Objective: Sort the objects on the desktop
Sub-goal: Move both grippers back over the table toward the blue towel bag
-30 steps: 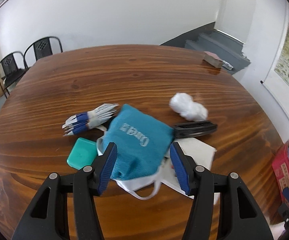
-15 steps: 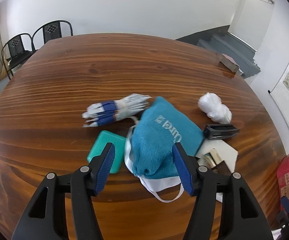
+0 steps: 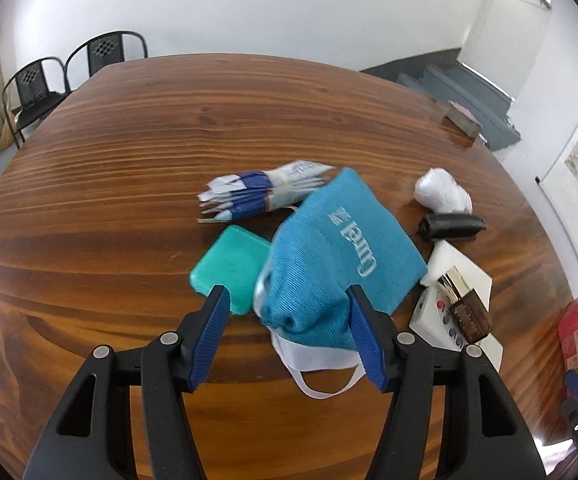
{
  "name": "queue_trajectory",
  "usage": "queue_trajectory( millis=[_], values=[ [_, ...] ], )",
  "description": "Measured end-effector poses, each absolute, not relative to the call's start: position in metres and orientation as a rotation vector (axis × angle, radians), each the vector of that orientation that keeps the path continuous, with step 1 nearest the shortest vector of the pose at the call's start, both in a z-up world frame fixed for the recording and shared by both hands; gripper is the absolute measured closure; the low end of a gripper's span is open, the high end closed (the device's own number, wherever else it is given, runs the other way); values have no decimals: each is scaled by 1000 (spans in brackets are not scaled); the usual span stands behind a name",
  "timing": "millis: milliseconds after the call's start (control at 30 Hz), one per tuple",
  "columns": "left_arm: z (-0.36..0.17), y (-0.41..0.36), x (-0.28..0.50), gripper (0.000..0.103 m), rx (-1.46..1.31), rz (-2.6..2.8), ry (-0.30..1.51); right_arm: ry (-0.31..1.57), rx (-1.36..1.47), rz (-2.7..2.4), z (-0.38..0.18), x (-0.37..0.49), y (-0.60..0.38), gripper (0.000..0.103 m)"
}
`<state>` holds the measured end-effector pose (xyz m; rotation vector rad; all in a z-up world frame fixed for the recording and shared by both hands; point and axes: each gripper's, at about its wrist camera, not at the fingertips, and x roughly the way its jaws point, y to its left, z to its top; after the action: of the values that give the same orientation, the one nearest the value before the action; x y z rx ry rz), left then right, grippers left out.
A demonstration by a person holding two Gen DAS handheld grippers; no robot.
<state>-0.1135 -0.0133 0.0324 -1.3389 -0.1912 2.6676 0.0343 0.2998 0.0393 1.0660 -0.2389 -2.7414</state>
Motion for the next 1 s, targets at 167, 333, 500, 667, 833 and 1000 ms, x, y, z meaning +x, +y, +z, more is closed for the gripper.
queue_trajectory(
  millis=[167,333,500,667,833,1000],
  values=[
    [44,2,-118,40,-1285,2650,-159,-235,1072,-2743,39,34,298,34],
    [42,12,-132,40,-1298,2675,-122,-231,1066,-2743,40,35,298,34],
    [37,14,-135,41,-1293,2679,-157,-219,1071,-2742,41,32,298,34],
    [45,14,-128,75,-1270,2681,-173,-175,1059,-2725,45,21,286,34],
    [70,18,-113,77,-1157,2703,-149,-142,1066,-2644,46,-1,264,34],
    [100,16,-98,77,-1035,2741,-158,-131,1113,-2567,42,-32,241,34]
  ],
)
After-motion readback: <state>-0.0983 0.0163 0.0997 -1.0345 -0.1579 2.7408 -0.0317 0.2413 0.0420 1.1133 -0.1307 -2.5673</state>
